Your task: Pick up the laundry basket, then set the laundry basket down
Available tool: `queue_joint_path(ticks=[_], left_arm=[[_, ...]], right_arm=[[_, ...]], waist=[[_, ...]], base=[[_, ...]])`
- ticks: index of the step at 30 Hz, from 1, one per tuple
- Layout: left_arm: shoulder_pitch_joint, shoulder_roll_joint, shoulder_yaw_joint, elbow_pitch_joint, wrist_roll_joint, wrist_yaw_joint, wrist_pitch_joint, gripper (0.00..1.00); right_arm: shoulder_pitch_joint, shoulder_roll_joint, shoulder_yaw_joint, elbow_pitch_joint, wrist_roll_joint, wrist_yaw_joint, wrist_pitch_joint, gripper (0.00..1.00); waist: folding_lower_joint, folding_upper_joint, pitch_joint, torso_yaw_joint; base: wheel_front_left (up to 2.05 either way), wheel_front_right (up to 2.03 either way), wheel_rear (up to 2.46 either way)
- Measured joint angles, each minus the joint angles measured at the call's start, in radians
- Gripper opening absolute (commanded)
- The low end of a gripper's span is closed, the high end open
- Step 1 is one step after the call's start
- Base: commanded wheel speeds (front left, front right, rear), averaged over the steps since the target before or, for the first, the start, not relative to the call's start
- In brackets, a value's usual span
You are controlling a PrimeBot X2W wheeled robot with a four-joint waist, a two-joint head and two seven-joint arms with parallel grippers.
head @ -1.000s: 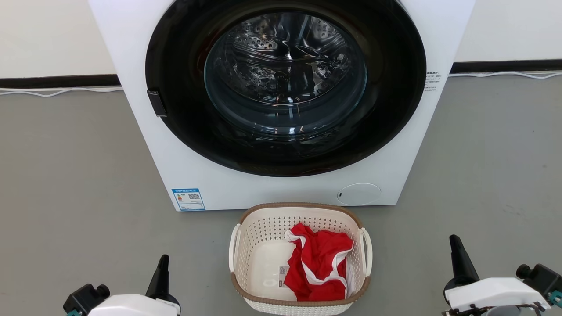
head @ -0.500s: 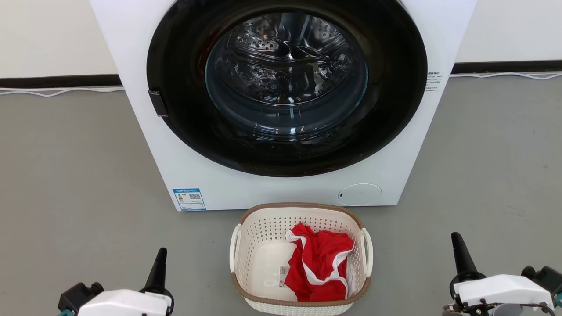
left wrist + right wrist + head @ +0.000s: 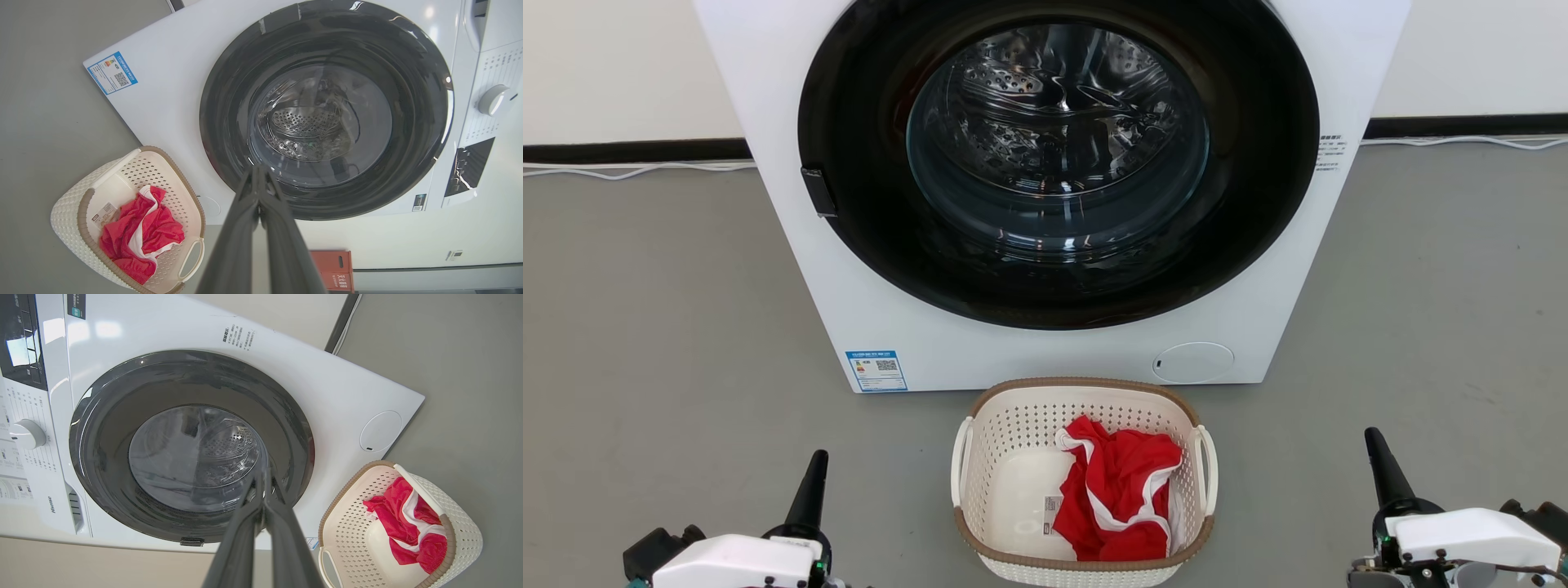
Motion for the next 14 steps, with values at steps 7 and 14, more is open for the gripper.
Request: queue_joint_path(ticks=[7,14], left_arm=[[-0.001,0.000,0.009,-0.007,-0.072,-0.007,0.017,0.00],[-0.010,0.001,0.020,-0.018,-0.142,-0.010,0.035,0.00]], right_arm=[[-0.001,0.000,-0.010,-0.011,0.084,0.000,0.020,0.00],[-0.001,0.000,-0.015,-0.019,0.175,0.000,0.041,0.00]], waist=[[0.0000,0.0000,0.000,0.001],[0.0000,0.0000,-0.001,0.003]], base=[[0.00,0.00,0.00],[0.00,0.00,0.00]])
